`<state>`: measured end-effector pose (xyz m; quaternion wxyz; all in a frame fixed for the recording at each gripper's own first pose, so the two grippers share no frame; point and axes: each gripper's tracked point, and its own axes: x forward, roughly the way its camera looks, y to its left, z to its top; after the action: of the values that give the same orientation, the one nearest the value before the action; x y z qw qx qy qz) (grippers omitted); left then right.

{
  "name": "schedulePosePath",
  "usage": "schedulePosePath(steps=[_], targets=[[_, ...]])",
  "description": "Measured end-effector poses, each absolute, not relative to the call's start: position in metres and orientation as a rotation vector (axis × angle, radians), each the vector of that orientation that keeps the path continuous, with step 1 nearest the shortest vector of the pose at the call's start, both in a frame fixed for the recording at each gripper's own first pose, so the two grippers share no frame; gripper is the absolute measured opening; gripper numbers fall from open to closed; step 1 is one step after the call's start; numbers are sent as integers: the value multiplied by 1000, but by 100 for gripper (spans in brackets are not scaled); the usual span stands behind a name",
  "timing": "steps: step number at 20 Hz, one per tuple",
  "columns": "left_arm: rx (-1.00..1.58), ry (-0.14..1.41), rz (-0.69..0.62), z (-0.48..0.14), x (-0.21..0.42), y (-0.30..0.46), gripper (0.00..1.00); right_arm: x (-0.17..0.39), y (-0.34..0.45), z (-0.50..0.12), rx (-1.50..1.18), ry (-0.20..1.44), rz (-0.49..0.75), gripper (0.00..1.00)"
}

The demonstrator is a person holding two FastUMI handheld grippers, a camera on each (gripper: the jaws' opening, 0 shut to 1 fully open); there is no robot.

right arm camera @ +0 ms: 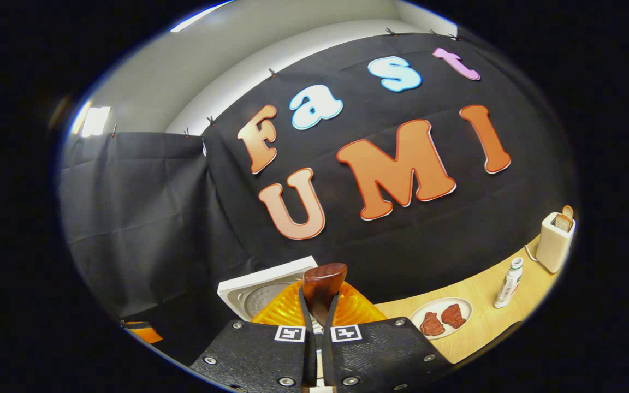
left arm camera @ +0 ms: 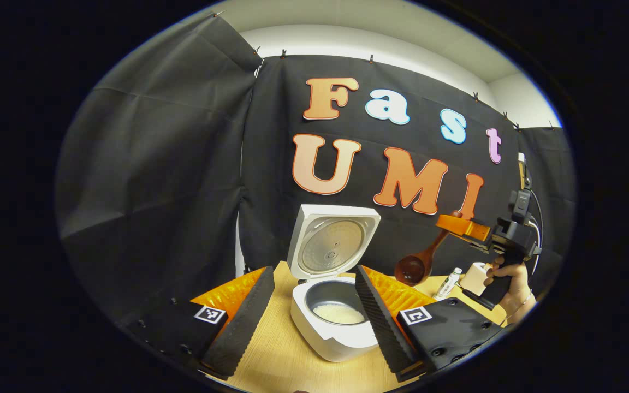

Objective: Close the left gripper, press the button to open the rice cooker; take a wooden spoon from the chopstick holder with the right hand, scoop a spoonful of rice and pour it into the rice cooker, then put the wooden spoon back into the chopstick holder.

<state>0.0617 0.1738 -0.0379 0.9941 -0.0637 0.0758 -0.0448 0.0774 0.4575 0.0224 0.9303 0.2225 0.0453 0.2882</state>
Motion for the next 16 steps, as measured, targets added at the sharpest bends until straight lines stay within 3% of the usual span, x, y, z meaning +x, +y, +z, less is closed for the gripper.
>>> schedulePosePath(steps=[16], targets=[[-133,122,-126,-19,48,116,100,56,228,-46,415,148,290,3]])
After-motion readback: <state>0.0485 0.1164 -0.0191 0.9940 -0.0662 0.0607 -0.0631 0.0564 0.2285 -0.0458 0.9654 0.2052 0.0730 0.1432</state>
